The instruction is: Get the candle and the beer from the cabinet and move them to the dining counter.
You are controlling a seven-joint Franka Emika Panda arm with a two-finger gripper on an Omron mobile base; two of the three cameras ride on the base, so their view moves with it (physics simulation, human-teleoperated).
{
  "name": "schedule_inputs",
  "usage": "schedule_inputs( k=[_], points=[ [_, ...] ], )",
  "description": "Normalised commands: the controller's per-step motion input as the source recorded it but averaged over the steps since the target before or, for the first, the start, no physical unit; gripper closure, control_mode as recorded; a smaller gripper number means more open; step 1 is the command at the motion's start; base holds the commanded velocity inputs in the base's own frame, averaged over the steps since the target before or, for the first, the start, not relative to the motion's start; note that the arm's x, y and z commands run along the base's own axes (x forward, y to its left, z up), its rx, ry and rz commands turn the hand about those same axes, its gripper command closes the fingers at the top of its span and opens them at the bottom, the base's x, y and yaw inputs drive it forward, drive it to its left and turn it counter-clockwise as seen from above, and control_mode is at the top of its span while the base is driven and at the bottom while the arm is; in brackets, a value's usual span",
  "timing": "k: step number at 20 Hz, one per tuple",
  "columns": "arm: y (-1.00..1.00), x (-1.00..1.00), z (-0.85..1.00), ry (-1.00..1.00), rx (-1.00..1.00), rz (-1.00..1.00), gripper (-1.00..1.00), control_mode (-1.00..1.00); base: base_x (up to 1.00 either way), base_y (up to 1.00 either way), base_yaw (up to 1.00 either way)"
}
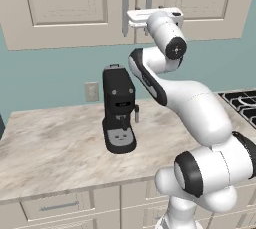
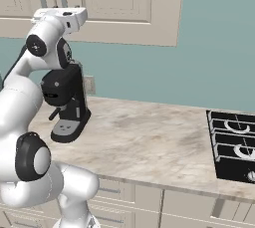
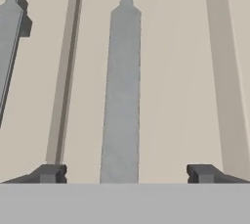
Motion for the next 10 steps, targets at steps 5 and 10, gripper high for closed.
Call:
schedule_inputs(
  k=[5, 10],
  points=[
    [0.0, 0.19, 0.0, -0.02, 0.0, 0.01, 1.0, -1.0, 0.0, 0.0, 0.0],
    [0.0, 0.02, 0.0, -0.04, 0.0, 0.01, 1.0, -1.0, 0.0, 0.0, 0.0]
  ],
)
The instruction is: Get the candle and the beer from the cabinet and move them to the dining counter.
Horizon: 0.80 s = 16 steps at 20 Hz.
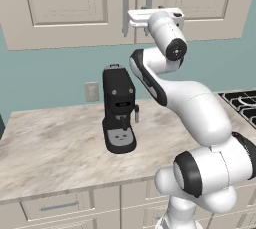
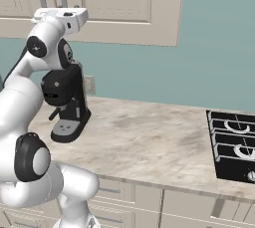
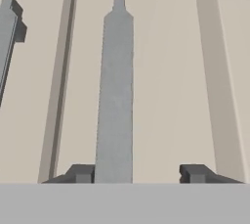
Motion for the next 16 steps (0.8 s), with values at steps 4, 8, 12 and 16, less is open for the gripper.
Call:
schedule_inputs(
  k=[4, 8, 12, 16],
  points=[
    [0.0, 0.0, 0.0, 0.0, 0.0, 0.0, 1.0, -1.0, 0.0, 0.0, 0.0],
    [0.0, 0.0, 0.0, 0.0, 0.0, 0.0, 1.0, -1.0, 0.0, 0.0, 0.0],
    [0.0, 0.0, 0.0, 0.0, 0.0, 0.0, 1.0, -1.0, 0.0, 0.0, 0.0],
    [0.0, 0.0, 0.0, 0.0, 0.0, 0.0, 1.0, -1.0, 0.0, 0.0, 0.0]
  ],
)
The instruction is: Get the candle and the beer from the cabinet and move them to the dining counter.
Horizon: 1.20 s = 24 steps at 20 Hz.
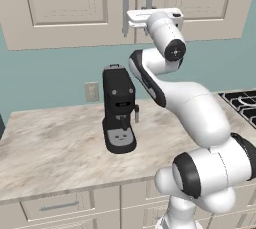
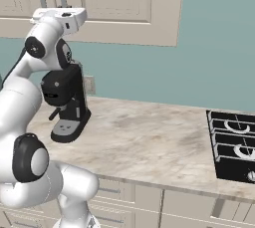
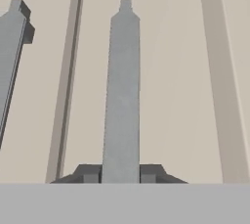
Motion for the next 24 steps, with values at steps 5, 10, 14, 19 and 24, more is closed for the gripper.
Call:
schedule_inputs(
  k=[5, 10, 14, 19, 24],
  points=[
    [0.0, -0.02, 0.0, 0.0, 0.0, 0.0, 1.0, -1.0, 0.0, 0.0, 0.0],
    [-0.02, -0.33, 0.0, 0.0, 0.0, 0.0, 1.0, -1.0, 0.0, 0.0, 0.0],
    [-0.04, -0.55, 0.0, 0.0, 0.0, 0.0, 1.0, -1.0, 0.0, 0.0, 0.0],
    [-0.14, -0.61, 0.0, 0.0, 0.0, 0.0, 1.0, -1.0, 0.0, 0.0, 0.0],
    [-0.18, -0.7, 0.0, 0.0, 0.0, 0.0, 1.0, -1.0, 0.0, 0.0, 0.0]
  ],
)
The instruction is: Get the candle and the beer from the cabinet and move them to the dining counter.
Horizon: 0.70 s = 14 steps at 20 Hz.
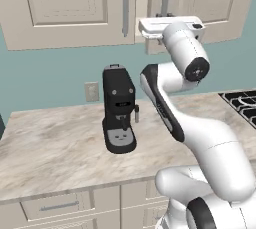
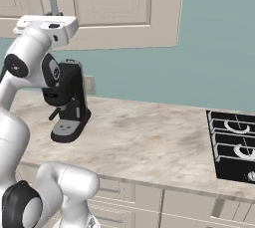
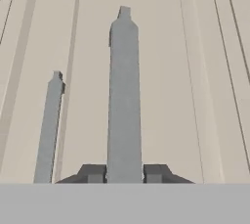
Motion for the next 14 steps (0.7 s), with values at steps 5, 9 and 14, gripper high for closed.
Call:
schedule_inputs(
  k=[5, 9, 14],
  points=[
    [-0.23, -0.8, 0.0, 0.0, 0.0, 0.0, 1.0, -1.0, 0.0, 0.0, 0.0],
    [-0.24, -0.79, 0.0, 0.01, 0.0, 0.0, 1.0, -1.0, 0.0, 0.0, 0.0],
    [-0.23, -0.78, 0.0, 0.02, 0.0, 0.0, 1.0, -1.0, 0.0, 0.0, 0.0]
  ],
)
